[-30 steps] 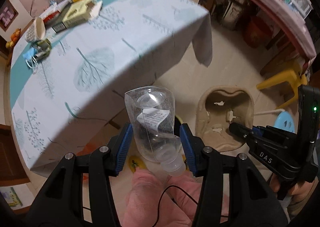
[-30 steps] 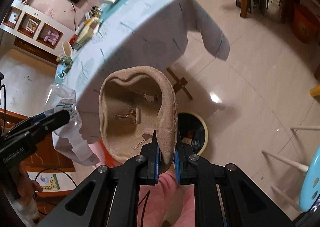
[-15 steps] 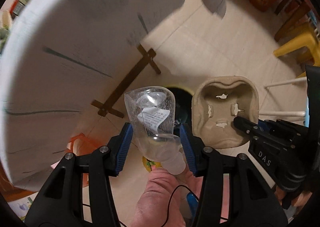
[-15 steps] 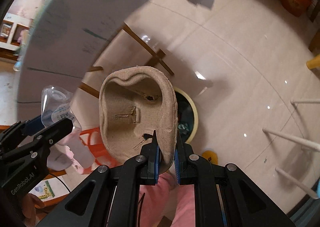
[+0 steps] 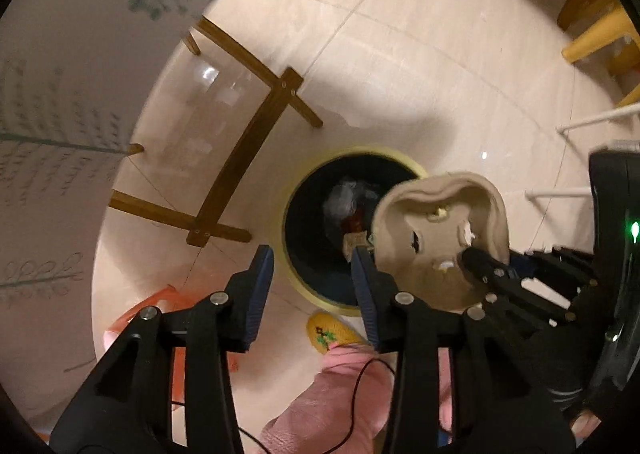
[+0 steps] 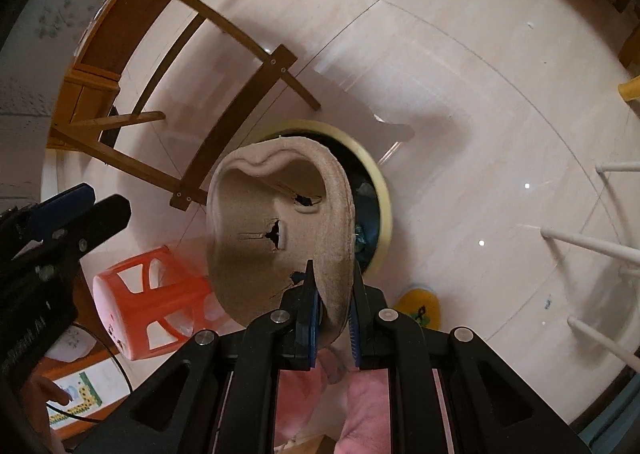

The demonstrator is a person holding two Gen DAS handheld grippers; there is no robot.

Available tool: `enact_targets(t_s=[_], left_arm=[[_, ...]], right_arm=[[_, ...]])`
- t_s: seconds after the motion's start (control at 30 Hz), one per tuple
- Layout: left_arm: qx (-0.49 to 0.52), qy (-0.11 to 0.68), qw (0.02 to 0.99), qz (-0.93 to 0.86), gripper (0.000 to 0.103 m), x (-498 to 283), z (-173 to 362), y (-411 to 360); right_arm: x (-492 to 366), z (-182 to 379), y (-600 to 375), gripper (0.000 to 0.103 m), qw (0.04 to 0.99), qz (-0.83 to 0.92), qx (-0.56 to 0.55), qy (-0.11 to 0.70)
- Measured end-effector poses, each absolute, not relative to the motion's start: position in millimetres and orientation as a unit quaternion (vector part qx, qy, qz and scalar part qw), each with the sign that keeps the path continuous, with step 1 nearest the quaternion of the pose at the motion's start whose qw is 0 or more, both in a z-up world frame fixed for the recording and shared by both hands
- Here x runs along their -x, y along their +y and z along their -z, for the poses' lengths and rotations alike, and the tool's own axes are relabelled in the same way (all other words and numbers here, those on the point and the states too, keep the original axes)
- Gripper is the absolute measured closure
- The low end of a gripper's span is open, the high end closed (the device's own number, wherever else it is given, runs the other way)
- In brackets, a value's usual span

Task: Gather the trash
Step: 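Carry the bottle and carrier over the black bin and open both tools, then raise both empty tools back over the table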

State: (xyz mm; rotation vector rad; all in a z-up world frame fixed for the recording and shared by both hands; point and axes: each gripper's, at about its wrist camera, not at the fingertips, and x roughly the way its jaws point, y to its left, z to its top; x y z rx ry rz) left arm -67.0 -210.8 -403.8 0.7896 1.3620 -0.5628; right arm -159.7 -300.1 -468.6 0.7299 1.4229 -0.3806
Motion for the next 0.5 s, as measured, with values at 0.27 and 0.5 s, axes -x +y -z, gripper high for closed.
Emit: enact_targets(t_s=[0.27, 0.5], left_arm=[[-0.351, 0.626, 0.657, 0.232, 0.053, 56.2, 418.6, -192.9], [-0.349, 0.606, 0.675, 0.234, 0.052, 54.5, 375.8, -180.1]], right_arm=[[129.1, 478.9, -296.9, 0.064, 0.701, 0.162, -0.320, 0.616], [123.6, 439.5, -297.9, 0.064, 0.707, 0.168, -0.320, 0.608]])
